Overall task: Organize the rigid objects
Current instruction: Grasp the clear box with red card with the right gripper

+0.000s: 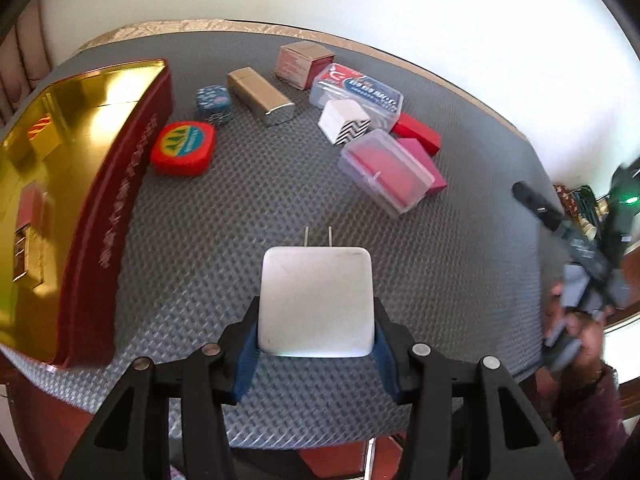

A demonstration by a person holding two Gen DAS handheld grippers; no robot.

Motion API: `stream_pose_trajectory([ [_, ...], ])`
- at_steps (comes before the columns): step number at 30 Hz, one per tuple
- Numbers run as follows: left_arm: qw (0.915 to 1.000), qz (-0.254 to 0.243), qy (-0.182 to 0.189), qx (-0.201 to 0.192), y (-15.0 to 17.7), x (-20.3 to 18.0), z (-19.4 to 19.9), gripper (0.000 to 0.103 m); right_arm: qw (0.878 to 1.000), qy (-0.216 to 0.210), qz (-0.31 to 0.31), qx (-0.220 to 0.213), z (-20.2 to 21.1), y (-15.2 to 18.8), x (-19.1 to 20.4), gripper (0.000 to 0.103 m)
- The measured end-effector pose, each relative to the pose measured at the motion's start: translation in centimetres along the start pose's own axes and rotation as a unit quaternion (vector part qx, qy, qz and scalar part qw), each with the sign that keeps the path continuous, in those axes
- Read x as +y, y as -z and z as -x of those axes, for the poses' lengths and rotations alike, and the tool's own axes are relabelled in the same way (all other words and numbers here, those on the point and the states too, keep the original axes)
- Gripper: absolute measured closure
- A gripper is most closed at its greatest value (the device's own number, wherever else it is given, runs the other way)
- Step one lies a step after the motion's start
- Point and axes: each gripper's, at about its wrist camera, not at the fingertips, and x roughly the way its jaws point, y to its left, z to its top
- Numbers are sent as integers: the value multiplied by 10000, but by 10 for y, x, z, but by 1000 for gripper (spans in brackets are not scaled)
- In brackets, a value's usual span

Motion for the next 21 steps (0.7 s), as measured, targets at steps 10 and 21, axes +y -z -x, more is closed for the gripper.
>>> stream_pose_trajectory([
  [10,9999,119,-69,-44,19,3,2,53,9678,-1332,1983,790,-25,-26,136,36],
  [21,10000,47,-22,-40,21,4,3,53,9546,-1395,2058,1643,-84,-34,149,36],
])
